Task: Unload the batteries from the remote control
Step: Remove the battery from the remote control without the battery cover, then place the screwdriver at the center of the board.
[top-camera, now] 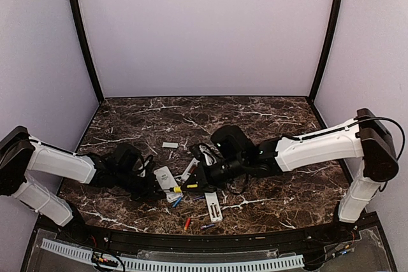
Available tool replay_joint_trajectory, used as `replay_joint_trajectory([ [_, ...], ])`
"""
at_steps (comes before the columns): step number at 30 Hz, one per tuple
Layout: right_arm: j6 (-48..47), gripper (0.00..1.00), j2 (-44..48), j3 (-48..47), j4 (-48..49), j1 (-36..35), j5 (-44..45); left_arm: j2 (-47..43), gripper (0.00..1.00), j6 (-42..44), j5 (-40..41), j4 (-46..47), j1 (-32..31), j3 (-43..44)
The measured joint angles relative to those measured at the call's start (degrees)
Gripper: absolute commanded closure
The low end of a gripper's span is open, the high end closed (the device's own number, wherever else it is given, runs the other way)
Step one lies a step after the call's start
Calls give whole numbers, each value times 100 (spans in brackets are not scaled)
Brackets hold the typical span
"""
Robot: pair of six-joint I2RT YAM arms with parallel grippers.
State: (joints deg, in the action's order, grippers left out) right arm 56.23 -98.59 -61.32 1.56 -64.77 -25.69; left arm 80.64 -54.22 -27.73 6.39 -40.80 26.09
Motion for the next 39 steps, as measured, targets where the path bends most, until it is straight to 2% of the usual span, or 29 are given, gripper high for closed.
replay_joint_trajectory([
  [3,-94,100,107,0,-173,0,173,-153,96,4,144,-144,2,-2],
  [13,-584,100,428,-179,-1198,0,1119,-905,63,210,492,-955,79,101],
  [19,-627,100,570,-131,-1327,0,1521,-1145,43,409,507,-1222,310,282],
  [23,-632,100,802,13,-1370,66,1700,-1222,34,669,439,-1534,610,448],
  [28,-774,100,1373,409,-1456,570,1840,-1399,22,1300,389,-2260,1309,1034],
  [34,-1106,100,2013,1023,-1279,1775,1928,-1421,21,2415,157,-3067,2695,2221],
  [39,-1322,100,1989,1471,-754,2684,1764,-1263,21,3167,-31,-3512,3873,3095],
])
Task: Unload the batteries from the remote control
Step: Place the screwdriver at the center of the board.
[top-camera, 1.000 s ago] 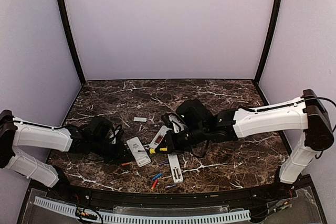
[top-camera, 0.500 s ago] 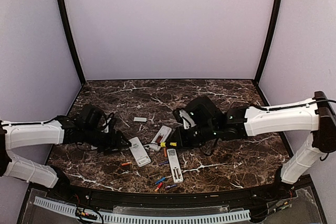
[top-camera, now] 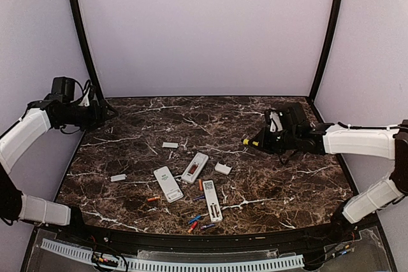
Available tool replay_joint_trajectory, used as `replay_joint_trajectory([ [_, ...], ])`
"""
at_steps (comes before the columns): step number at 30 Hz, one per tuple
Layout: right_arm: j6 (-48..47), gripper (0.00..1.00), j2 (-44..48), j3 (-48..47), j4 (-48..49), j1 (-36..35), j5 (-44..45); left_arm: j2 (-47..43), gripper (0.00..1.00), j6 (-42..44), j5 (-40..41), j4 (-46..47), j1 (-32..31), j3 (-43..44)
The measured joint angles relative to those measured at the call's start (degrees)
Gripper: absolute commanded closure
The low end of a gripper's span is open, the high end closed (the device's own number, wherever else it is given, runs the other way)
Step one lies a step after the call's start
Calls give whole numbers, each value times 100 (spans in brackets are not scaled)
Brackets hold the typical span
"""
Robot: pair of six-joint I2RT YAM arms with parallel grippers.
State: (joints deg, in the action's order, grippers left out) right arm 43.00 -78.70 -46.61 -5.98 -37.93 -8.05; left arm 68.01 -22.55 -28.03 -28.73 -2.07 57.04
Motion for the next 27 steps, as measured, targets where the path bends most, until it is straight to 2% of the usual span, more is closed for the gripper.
replay_joint_trajectory([
  [3,-105,100,-153,192,387,286,-107,-94,21,210,219,17,380,205],
  [6,-195,100,-369,273,734,358,-205,-365,21,136,472,273,404,96],
  [12,-356,100,-837,431,1287,400,-400,-1167,21,-636,748,1572,404,-1071],
  [18,-487,100,-1228,444,1504,420,-420,-852,22,-789,813,1961,404,-1255],
  [27,-667,59,-1508,461,1650,422,-461,-938,22,-789,848,2315,404,-1572],
])
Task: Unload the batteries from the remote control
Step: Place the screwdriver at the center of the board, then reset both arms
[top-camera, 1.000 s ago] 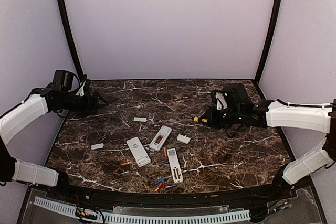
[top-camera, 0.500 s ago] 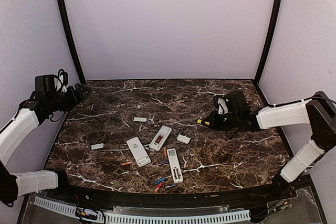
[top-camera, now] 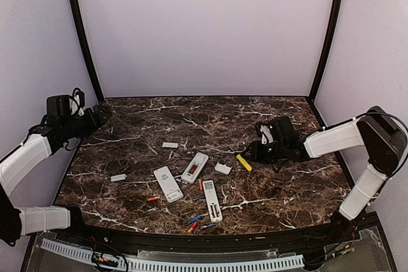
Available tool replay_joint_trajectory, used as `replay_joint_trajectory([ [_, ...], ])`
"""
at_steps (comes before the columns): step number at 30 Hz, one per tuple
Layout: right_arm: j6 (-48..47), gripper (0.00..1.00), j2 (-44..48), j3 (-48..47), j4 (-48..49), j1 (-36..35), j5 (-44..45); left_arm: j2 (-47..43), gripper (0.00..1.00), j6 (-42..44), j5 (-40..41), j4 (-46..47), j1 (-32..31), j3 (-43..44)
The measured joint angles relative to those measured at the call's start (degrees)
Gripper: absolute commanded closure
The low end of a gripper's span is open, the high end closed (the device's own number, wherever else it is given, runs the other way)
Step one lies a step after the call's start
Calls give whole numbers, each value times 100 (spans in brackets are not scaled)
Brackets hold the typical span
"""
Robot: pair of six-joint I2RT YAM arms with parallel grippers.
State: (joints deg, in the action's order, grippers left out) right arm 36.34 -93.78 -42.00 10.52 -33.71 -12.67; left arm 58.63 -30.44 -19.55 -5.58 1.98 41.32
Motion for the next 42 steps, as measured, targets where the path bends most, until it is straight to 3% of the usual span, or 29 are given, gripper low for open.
replay_joint_trajectory([
  [9,-140,47,-22,0,-155,0,44,-142,21,48,142,103,0,-28],
  [16,-409,17,323,-122,-553,7,337,-186,18,127,192,372,0,-177],
  [18,-575,12,352,-317,-658,33,448,-149,16,131,210,575,0,-227],
  [27,-1189,10,199,-1169,-726,892,627,1161,14,501,415,2011,17,-282],
  [32,-1561,9,219,-1152,-730,1731,629,1471,13,866,531,2865,483,-393],
  [37,-1775,9,723,-623,-468,2638,540,1523,12,990,529,3967,1268,-745],
  [42,-1921,9,1460,-17,87,3069,573,1676,9,1233,424,4690,1401,-1250],
])
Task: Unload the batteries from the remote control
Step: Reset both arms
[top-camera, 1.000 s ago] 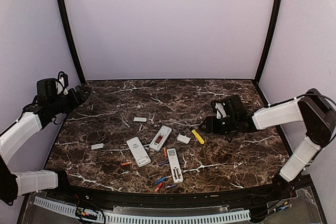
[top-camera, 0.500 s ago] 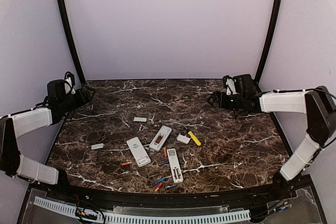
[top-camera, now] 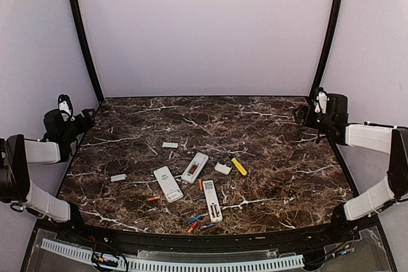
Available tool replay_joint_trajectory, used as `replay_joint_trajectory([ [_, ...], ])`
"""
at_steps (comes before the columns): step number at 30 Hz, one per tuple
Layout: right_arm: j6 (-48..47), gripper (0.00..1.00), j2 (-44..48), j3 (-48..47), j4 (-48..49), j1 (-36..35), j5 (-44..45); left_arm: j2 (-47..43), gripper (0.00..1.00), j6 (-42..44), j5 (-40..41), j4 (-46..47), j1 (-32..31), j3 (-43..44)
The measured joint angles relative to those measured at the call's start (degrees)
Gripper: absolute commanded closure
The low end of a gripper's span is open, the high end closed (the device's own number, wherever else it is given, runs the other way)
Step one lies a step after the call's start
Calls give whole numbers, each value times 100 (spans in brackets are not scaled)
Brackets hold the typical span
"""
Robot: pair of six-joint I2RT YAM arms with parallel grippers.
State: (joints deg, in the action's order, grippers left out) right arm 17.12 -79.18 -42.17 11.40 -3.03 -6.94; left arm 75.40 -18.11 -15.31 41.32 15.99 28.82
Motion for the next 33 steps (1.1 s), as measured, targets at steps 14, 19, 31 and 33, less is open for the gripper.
replay_joint_trajectory([
  [14,-844,9,951,1784,2238,9,809,46,3,1150,452,466,-951,-348],
  [19,-999,9,925,2275,2806,9,1064,240,2,1193,638,1029,-951,-636],
  [31,-1091,9,925,2275,3292,9,1191,409,3,1193,728,1327,-951,-695],
  [33,-1095,9,925,2275,3311,9,1189,409,3,1193,732,1346,-951,-706],
])
